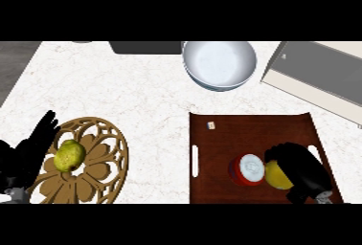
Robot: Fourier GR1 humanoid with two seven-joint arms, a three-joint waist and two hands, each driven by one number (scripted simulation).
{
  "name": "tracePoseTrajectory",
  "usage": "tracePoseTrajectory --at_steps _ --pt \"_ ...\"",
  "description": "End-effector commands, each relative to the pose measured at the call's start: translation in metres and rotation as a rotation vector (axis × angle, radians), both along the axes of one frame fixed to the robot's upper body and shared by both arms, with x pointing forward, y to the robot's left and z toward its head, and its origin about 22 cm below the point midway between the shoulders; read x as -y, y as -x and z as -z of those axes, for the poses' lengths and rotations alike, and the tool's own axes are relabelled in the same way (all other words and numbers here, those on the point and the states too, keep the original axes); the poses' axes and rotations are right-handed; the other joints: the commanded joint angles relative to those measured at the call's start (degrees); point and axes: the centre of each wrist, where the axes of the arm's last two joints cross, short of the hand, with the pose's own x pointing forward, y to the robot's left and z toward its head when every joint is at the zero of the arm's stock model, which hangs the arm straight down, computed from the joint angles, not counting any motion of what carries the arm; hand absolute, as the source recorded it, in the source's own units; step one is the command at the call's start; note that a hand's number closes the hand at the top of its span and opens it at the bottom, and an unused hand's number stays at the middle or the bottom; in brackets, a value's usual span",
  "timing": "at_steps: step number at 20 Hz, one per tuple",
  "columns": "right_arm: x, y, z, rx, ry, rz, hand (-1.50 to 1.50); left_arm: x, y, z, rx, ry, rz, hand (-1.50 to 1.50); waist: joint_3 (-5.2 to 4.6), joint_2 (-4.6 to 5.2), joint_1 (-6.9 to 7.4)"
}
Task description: Pick the lemon from the tray and place it in the tiered shelf
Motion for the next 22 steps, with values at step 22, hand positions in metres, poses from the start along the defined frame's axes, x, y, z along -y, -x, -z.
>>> tracePoseTrajectory --at_steps 22 --pt "-0.019 -0.066 -0.080 0.197 -0.239 0.529 1.50 -0.005 -0.016 -0.008 0.004 -0.002 -0.003 0.00 0.53 0.50 0.29"
